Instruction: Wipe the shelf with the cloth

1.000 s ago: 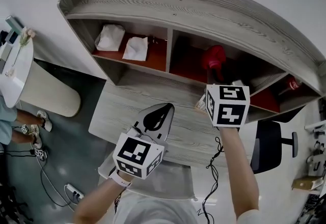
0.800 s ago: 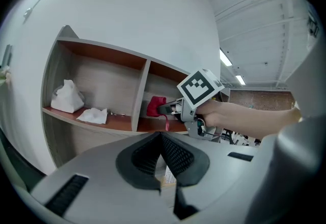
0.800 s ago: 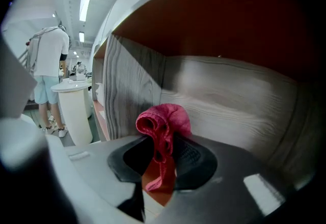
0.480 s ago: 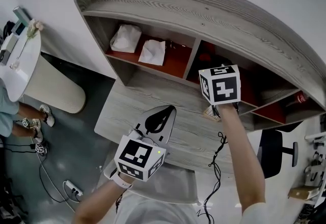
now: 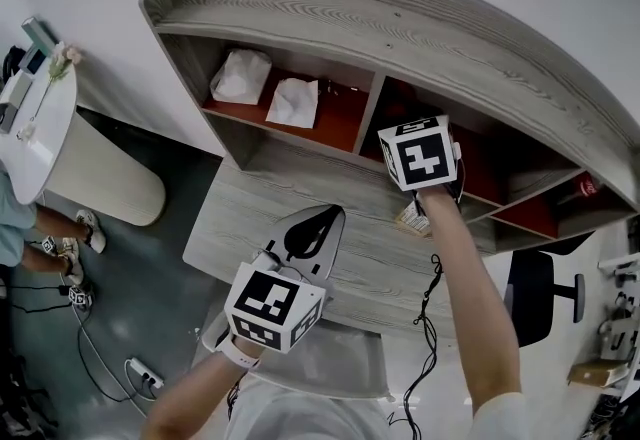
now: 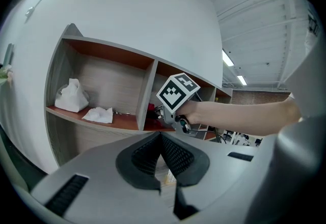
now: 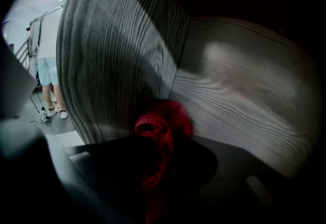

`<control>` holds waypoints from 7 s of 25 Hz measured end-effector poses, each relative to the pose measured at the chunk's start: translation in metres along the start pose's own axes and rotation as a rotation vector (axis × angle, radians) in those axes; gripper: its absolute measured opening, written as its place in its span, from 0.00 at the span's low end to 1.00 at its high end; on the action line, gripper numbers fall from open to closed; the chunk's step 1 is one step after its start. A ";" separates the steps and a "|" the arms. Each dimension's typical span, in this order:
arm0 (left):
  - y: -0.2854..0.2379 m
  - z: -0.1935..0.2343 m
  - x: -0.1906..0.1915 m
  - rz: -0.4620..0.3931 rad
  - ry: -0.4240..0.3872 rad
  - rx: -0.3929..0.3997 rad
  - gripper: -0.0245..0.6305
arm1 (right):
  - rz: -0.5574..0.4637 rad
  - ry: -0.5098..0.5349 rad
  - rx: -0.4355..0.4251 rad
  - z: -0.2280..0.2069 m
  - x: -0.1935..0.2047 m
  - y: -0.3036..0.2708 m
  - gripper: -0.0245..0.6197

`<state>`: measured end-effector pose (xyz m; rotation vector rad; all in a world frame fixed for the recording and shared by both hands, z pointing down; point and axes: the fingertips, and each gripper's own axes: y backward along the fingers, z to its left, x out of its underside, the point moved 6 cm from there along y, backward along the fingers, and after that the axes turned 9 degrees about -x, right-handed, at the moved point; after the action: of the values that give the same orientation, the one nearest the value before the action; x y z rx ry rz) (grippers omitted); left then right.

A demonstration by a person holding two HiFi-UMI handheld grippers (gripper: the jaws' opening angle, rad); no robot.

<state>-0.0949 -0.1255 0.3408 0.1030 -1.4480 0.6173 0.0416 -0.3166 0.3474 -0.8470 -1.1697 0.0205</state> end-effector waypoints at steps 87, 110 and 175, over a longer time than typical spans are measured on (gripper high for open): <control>-0.024 -0.043 -0.001 0.030 -0.042 0.091 0.05 | -1.134 -1.452 0.190 -0.129 0.096 0.162 0.20; -0.019 -0.059 0.001 0.031 -0.049 0.102 0.05 | -1.169 -1.395 0.129 -0.104 0.115 0.183 0.20; -0.011 -0.071 -0.019 0.006 -0.047 0.113 0.05 | -1.019 -1.152 -0.020 -0.076 0.100 0.235 0.20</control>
<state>-0.0268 -0.1104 0.3161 0.2035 -1.4592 0.7060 0.2396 -0.1532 0.2782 -0.0914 -2.5833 -0.3834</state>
